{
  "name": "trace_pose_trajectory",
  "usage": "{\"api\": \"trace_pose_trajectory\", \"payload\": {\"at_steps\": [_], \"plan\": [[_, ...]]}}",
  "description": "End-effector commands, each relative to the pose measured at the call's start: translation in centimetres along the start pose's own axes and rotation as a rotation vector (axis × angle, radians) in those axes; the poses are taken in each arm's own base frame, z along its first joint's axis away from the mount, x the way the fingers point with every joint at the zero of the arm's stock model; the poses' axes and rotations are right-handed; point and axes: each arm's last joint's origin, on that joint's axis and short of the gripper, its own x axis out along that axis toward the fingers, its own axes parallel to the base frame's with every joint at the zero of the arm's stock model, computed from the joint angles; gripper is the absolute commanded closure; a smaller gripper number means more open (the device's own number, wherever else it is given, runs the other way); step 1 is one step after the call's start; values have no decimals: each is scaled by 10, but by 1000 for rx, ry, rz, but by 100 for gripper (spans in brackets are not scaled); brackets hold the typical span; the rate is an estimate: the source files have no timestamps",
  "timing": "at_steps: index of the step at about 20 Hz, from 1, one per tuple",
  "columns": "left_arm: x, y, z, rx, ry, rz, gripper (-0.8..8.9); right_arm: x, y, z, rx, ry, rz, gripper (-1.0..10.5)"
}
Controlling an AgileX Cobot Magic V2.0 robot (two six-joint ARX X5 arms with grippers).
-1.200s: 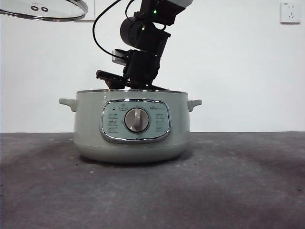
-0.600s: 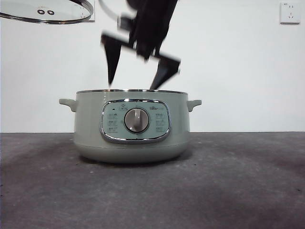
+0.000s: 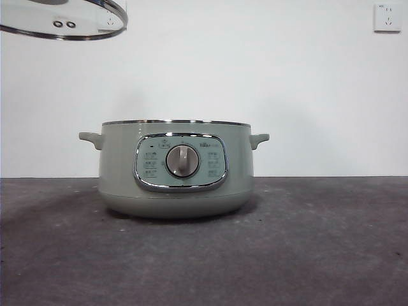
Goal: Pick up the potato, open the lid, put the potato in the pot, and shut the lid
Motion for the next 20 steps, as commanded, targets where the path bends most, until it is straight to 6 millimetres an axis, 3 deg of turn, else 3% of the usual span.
{"api": "trace_pose_trajectory", "payload": {"at_steps": [1, 6, 9, 13, 16, 20], "plan": [[6, -5, 7, 4, -38, -28, 823, -24, 0, -19, 1, 19, 1, 919], [40, -27, 15, 34, 6, -86, 823, -55, -4, -90, 37, 105, -9, 919], [66, -47, 21, 67, 16, -128, 823, -62, -6, -142, 71, 164, -26, 918], [98, -69, 28, 111, 13, -166, 823, -65, -8, -196, 151, 133, -29, 919], [120, -78, 27, 131, 41, -179, 823, -69, -9, -228, 210, 101, -30, 919], [144, -87, 27, 142, 63, -191, 823, -73, -11, -253, 269, 81, -43, 919]]}}
